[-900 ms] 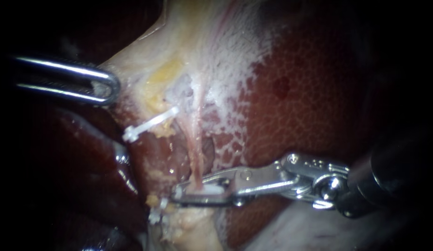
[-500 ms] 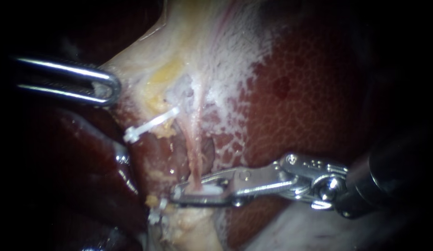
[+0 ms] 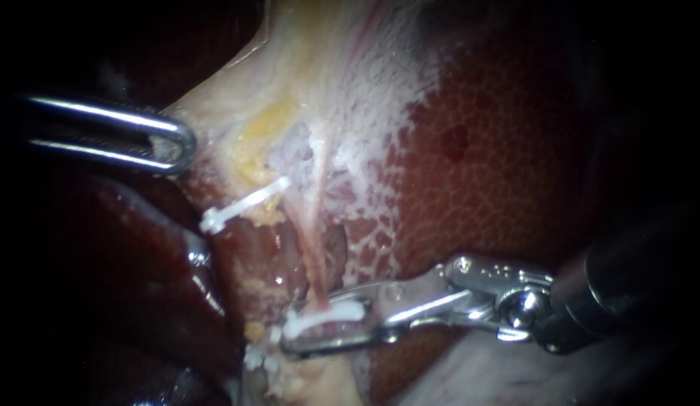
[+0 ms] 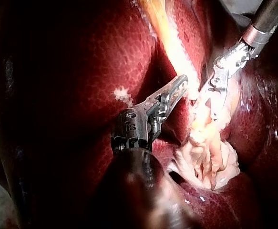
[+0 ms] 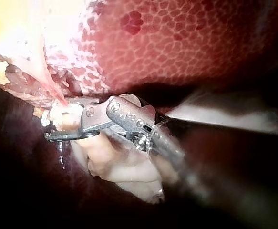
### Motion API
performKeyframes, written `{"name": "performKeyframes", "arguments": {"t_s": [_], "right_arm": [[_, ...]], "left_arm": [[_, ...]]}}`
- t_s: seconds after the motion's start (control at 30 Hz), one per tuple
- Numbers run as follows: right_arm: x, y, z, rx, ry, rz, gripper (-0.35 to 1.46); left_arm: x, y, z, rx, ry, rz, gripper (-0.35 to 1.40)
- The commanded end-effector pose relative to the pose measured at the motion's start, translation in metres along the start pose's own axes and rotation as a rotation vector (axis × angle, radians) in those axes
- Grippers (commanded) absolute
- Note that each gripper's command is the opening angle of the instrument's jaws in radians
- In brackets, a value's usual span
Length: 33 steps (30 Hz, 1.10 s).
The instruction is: Going back first clip right tube
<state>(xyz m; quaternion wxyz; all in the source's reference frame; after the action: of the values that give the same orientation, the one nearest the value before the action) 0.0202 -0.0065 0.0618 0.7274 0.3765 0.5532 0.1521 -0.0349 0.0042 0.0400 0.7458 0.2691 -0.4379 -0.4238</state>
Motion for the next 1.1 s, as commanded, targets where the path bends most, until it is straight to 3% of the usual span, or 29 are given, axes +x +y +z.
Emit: {"name": "performKeyframes", "arguments": {"t_s": [0.03, 0.27, 0.43, 0.6, 0.83, 1.1], "right_arm": [[0.0001, 0.0001, 0.0, -0.008, 0.004, -0.02, 0.56], [0.0003, 0.0007, -0.0003, -0.016, -0.007, -0.163, 0.6], [0.0002, 0.0012, -0.001, -0.018, -0.01, -0.198, 0.6], [-0.0001, 0.0012, -0.0017, -0.016, -0.01, -0.198, 0.6], [-0.0004, 0.0003, -0.0043, -0.002, -0.011, -0.198, 0.6], [0.0008, -0.0008, -0.0091, -0.009, -0.001, -0.185, 0.6]], "left_arm": [[0.0, 0.0, 0.0, 0.0, 0.0, 0.0, -0.35], [0.0001, 0.0, 0.0, 0.0, 0.0, 0.0, -0.35], [0.0001, 0.0, 0.0, 0.0, 0.0, 0.0, -0.35], [0.0001, 0.0, 0.0, 0.0, 0.0, 0.0, -0.35], [0.0003, 0.0001, 0.0001, -0.001, 0.0, 0.002, -0.35], [0.0012, 0.0014, 0.0008, -0.002, -0.001, 0.007, -0.35]]}}
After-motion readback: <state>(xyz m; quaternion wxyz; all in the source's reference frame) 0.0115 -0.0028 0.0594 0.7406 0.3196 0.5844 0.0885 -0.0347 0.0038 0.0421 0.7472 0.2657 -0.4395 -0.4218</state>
